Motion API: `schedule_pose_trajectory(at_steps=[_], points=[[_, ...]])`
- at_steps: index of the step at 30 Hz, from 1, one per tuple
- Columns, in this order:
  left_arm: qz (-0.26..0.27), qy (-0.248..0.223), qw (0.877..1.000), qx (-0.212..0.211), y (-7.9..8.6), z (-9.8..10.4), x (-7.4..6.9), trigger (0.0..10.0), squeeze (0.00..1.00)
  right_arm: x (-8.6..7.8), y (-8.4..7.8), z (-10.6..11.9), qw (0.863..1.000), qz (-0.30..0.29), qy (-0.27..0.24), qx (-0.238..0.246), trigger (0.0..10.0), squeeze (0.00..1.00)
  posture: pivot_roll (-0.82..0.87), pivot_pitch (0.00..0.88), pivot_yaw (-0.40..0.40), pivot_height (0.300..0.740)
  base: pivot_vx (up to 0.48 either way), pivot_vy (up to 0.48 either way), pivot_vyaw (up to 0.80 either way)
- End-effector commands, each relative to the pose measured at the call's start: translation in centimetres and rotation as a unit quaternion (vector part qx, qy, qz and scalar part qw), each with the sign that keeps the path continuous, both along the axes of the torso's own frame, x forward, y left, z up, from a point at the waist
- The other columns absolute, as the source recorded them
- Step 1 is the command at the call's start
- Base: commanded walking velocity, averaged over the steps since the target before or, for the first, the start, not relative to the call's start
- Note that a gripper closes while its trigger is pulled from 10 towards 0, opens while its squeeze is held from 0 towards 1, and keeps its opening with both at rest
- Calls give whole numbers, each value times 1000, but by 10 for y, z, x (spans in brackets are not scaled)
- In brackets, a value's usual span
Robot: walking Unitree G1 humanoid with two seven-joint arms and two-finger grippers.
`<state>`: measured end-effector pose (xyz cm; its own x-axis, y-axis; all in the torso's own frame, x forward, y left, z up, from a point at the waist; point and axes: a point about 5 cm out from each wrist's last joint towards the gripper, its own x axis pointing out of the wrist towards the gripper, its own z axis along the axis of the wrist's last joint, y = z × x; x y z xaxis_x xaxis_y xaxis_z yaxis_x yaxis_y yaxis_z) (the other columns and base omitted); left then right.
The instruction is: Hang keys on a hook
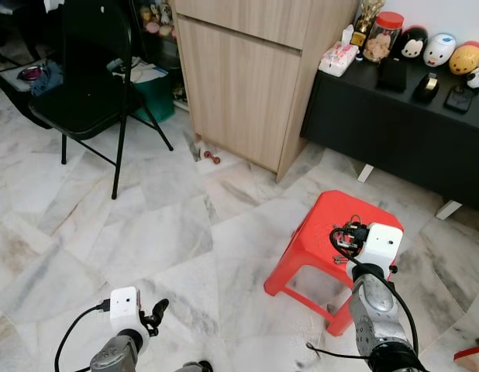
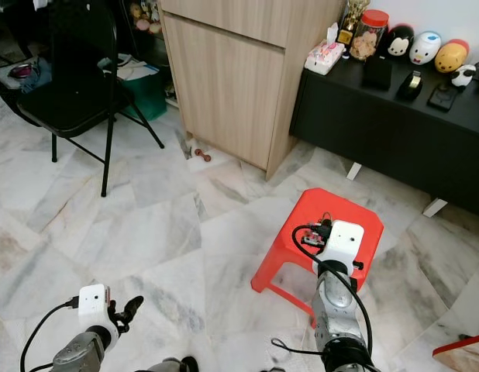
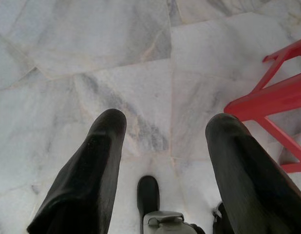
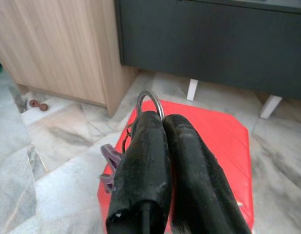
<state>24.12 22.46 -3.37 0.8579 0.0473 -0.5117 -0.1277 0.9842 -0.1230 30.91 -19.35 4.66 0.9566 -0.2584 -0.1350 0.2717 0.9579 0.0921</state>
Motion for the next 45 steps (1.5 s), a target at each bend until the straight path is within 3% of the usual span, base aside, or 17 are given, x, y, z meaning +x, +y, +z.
schedule_pose_trajectory(at_steps=[1, 45], points=[[-1, 17, 1000, 1, -1, -7, -8, 10000, 0, -4, -3, -7, 1000, -10, 19, 8, 10000, 0, 108, 150, -47, 740, 0, 0, -781], [-7, 20, 1000, 8, -1, -6, -7, 10000, 0, -4, 20, -10, 999, 24, 23, 16, 10000, 0, 109, 167, -48, 740, 0, -73, -779]])
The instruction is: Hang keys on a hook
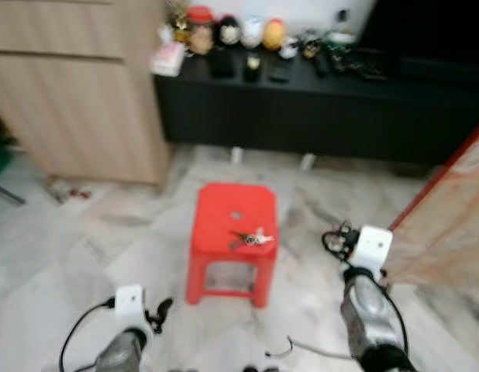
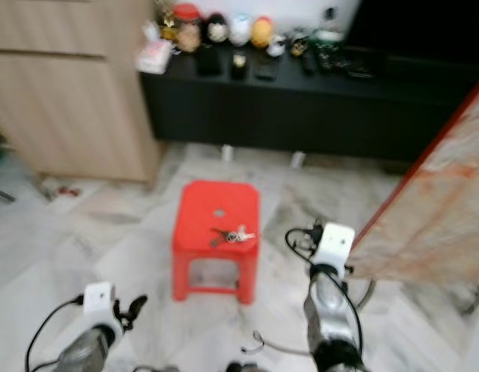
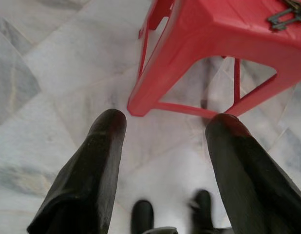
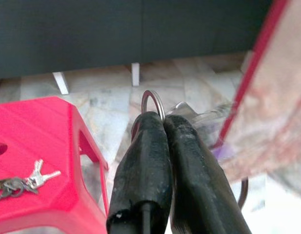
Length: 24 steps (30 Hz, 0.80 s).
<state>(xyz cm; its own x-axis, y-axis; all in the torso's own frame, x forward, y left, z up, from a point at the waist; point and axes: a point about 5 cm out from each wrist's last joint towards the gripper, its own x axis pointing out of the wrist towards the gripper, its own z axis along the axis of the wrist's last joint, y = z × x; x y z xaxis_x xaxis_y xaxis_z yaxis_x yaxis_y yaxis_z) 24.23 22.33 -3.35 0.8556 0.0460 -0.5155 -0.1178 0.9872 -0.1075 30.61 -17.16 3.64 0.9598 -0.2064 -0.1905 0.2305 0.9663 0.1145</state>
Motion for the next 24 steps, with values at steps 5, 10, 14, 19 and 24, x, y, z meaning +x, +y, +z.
schedule_pose_trajectory(at_steps=[5, 10, 14, 19, 24], points=[[2, 18, 1000, -1, 3, -8, -12, 10000, 0, -2, -1, 1, 1000, 0, -4, -6, 10000, 0, 106, 169, -48, 740, 0, 0, -776], [3, 20, 1000, -2, 6, -9, -15, 10000, 0, -3, 0, 1, 1000, -2, -5, -8, 10000, 0, 104, 174, -46, 740, 0, 0, -779], [4, 20, 1000, -2, 8, -9, -17, 10000, 0, -3, 0, 2, 1000, -4, -10, -9, 10000, 0, 105, 172, -46, 740, 0, 0, -780], [4, 18, 1000, -2, 8, -9, -17, 10000, 0, -3, -2, 5, 1000, -9, -15, -11, 10000, 0, 107, 164, -48, 740, 0, 0, -779], [3, 16, 1000, -3, 4, -9, -15, 10000, 0, -2, -3, 6, 1000, -12, -19, -9, 10000, 0, 108, 158, -50, 740, 0, 0, -776]])
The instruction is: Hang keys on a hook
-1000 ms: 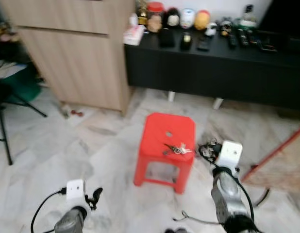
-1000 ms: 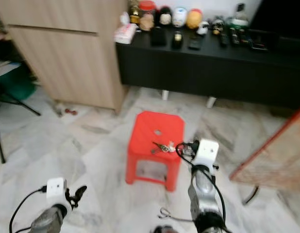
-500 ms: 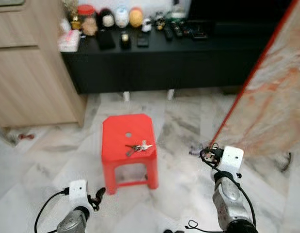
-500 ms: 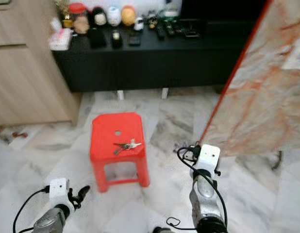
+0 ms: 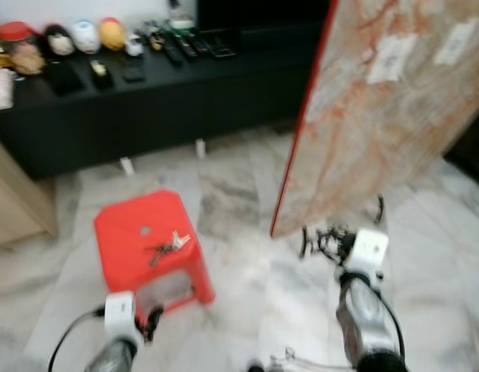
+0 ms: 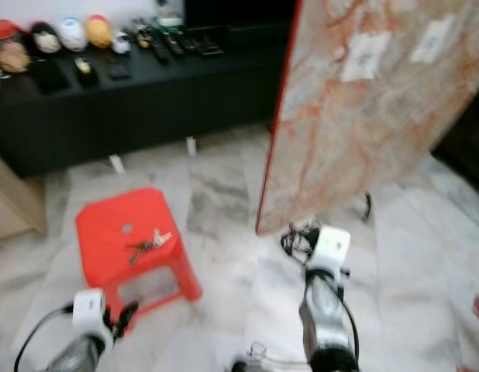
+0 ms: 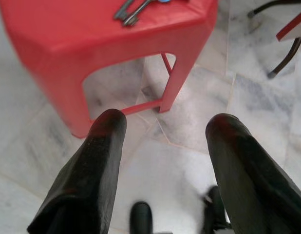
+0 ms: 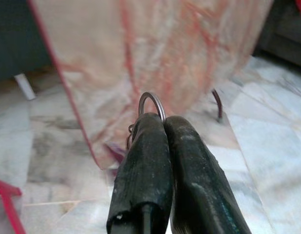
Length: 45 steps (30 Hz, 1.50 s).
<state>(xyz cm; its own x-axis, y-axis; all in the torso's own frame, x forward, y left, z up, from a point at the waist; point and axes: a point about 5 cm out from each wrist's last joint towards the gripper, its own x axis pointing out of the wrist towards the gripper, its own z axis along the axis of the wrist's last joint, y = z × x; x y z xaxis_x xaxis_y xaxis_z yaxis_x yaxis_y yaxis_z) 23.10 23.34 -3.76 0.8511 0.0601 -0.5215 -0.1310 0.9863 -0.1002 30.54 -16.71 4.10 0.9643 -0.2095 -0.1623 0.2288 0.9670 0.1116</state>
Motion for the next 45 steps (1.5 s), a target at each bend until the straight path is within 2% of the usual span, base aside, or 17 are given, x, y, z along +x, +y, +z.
schedule_pose_trajectory(at_steps=[1, 12, 15, 18, 19, 23, 29, 33, 38, 45], points=[[-3, 12, 1000, -7, -7, -5, -3, 10000, 0, -1, -8, 2, 1000, -13, -8, -4, 10000, 0, 106, 154, -51, 740, 0, 0, 0], [0, 14, 1000, -9, -11, -5, -2, 10000, 0, 1, -14, 6, 1000, -19, -19, -7, 10000, 0, 106, 99, -41, 740, 0, 0, 0], [1, 30, 1000, 9, -8, -7, -3, 10000, 0, 4, -14, 9, 999, -24, -25, -5, 10000, 0, 100, 64, -27, 740, 0, 0, 0], [6, 59, 998, 16, -8, -13, -11, 10000, 0, 6, -12, 9, 999, -24, -25, -2, 10000, 0, 109, 13, -21, 740, 0, 0, 0], [18, 86, 996, 24, -3, -20, -22, 10000, 0, 7, -11, 8, 999, -24, -22, 0, 10000, 0, 107, 0, -22, 740, 0, 0, 0], [38, 115, 992, 27, 5, -28, -39, 10000, 0, 12, -9, 12, 999, -21, -27, 3, 10000, 0, 113, 0, -26, 740, 0, 0, 0], [58, 135, 989, 26, 9, -32, -48, 10000, 0, 16, -9, 14, 999, -18, -28, 3, 10000, 0, 111, 0, -33, 740, 0, 0, 0], [63, 129, 989, 21, 6, -32, -46, 10000, 0, 19, -14, 17, 999, -21, -33, 1, 10000, 0, 110, 0, -43, 740, 0, 0, 0], [64, 101, 993, 4, -2, -27, -34, 10000, 0, 22, -16, 21, 999, -19, -38, -4, 10000, 0, 106, 0, -51, 740, 0, 0, 0], [56, 109, 992, 8, -6, -29, -36, 10000, 0, 19, -35, 31, 992, -101, -67, -36, 10000, 0, 96, 0, -58, 740, 0, 0, 0]])
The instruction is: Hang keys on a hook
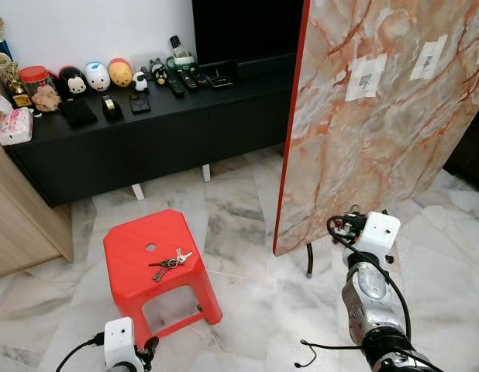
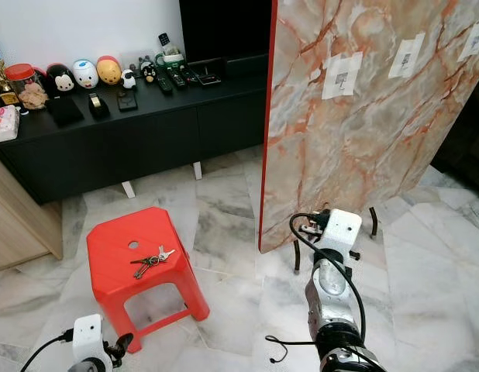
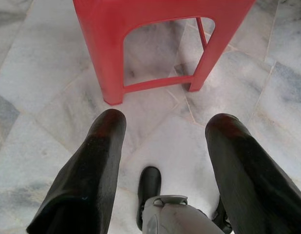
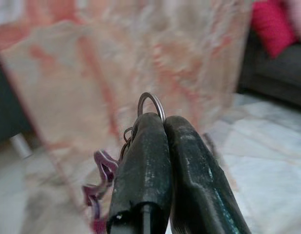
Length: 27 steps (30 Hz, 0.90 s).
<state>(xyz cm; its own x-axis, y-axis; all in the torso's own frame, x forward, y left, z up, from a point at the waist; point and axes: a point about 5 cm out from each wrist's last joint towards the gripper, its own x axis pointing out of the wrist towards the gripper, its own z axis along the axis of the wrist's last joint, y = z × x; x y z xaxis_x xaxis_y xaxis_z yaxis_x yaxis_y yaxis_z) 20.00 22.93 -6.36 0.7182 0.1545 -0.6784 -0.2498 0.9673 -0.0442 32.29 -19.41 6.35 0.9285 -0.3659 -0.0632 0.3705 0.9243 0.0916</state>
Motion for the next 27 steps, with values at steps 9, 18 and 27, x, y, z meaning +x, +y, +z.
schedule_pose_trajectory(at_steps=[9, 18, 27], points=[[14, 10, 1000, -10, -5, -7, -12, 10000, 0, 7, -5, 28, 997, -2, -70, -40, 10000, 0, 88, 0, -71, 740, 0, 0, 0], [21, 11, 1000, -16, -4, -9, -16, 10000, 0, 8, -9, 28, 997, -12, -64, -39, 10000, 0, 103, 38, -69, 740, 0, 0, 0], [21, 21, 999, -15, 1, -10, -21, 10000, 0, 6, -12, 28, 997, -28, -66, -30, 10000, 0, 85, 57, -57, 740, 27, 0, 0]])
